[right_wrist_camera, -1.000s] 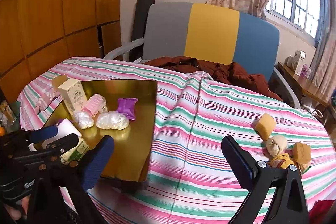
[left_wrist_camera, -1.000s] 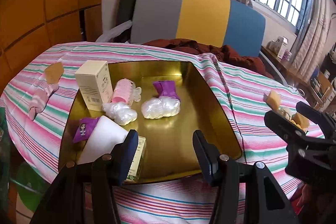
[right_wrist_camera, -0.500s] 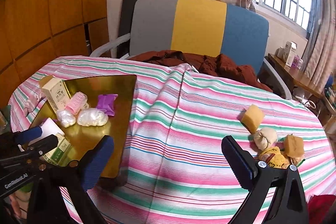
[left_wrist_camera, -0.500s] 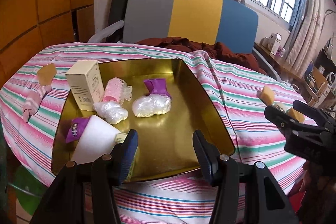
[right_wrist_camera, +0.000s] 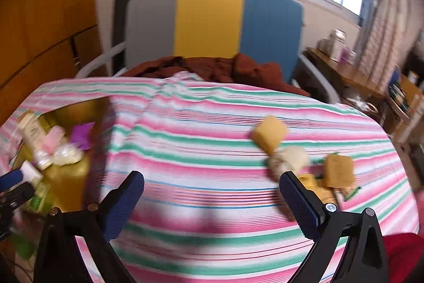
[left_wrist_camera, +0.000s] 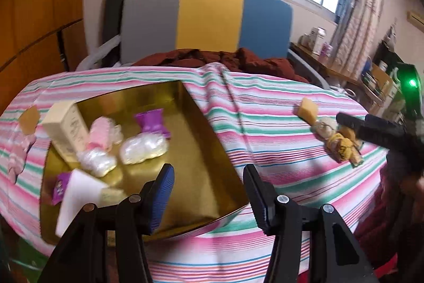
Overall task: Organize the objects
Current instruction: 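Grasp the yellow sock with the left gripper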
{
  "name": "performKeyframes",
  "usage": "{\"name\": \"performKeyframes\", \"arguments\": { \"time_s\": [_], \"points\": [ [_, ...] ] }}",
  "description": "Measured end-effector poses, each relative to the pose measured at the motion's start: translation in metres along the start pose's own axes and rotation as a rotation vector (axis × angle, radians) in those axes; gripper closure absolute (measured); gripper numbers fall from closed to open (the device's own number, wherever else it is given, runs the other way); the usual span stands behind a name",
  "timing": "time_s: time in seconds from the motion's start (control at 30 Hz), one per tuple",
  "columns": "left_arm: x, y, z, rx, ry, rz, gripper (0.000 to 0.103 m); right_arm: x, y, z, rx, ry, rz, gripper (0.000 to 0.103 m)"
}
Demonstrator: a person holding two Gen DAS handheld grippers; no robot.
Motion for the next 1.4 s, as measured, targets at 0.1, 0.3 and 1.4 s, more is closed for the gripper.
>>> {"name": "performKeyframes", "arguments": {
  "time_s": [0.1, 0.3, 1.4],
  "points": [
    [0.007, -0.017, 0.011, 0.027, 0.002, -0.044, 0.048, 0.005, -0.040, 0.017, 0.079, -0.017, -0.054, 0.000],
    [0.024, -0.055, 0.024, 0.107, 0.031, -0.110, 0.048, 0.014, -0.126, 0.039, 0.258, -0.062, -0.147, 0.000],
    [0.212, -0.249, 0.099, 0.107, 0.263, -0.656, 0.039, 0.021, -0.248, 0.024, 0.866, -0.001, -0.017, 0.000]
  ]
}}
Point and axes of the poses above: each gripper's, at about its wrist camera, not at the fingertips, and x roughly the way its jaws point, y to its left, z to its top, the point moved 1 cm from there along x, roughly the way its jaws point, and after that the axes turned 15 degrees about x, right-handed, at the moved point
